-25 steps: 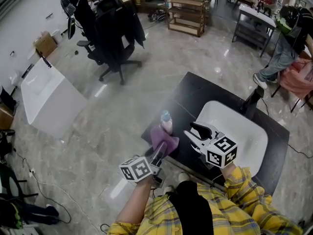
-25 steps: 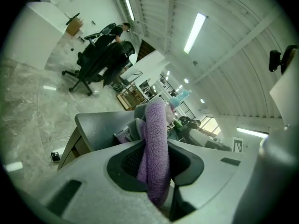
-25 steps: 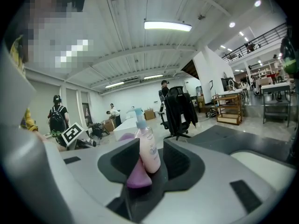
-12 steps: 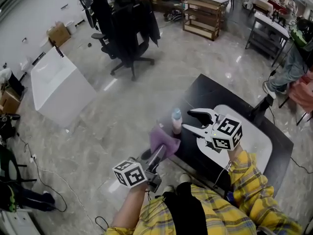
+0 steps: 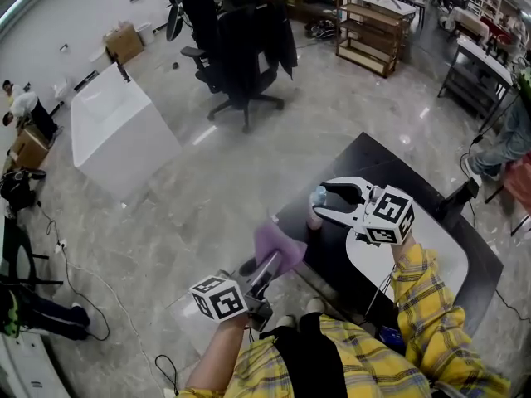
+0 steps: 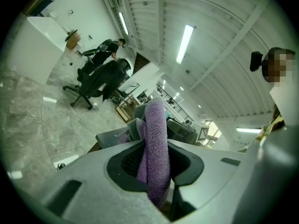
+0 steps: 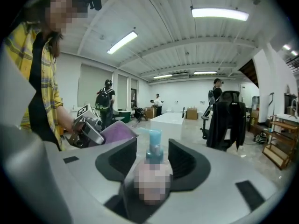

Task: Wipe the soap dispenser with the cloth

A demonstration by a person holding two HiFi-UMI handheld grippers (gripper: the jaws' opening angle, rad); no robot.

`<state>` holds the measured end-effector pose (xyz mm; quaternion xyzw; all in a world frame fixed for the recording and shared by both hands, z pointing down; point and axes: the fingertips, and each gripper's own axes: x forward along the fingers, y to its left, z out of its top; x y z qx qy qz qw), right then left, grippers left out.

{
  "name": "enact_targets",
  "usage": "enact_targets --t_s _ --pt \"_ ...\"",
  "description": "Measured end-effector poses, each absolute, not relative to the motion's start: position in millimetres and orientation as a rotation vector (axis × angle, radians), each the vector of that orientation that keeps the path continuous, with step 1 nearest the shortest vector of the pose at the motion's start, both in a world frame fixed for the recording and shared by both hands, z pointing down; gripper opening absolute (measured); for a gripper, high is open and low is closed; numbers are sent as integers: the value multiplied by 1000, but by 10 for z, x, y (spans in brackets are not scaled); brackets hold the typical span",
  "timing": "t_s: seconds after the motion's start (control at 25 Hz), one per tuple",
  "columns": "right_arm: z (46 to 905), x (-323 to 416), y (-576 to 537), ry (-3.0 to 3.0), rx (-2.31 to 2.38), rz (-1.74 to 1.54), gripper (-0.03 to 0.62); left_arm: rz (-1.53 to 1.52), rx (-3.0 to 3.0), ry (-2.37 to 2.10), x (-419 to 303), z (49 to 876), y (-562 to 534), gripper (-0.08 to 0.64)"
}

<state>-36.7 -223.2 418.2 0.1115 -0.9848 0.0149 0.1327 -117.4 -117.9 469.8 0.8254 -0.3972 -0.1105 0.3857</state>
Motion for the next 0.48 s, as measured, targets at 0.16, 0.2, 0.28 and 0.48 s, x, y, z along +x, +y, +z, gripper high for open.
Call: enact_targets --t_s 0.16,0.2,0.28,0.48 --pt "4168 -430 -2216 -2844 196 56 187 -284 2090 -1025 -1200 4697 -1143 77" --pt "4178 -443 -2222 -2833 184 47 187 -287 2087 -1026 -1200 4694 -1138 77" --pt "4222 -464 -2238 -2799 169 12 187 -294 2084 -1023 -1189 4683 -1139 75" --pt "4243 -504 -2258 -2791 127 6 127 -296 2099 -1007 -1149 4642 -1156 77"
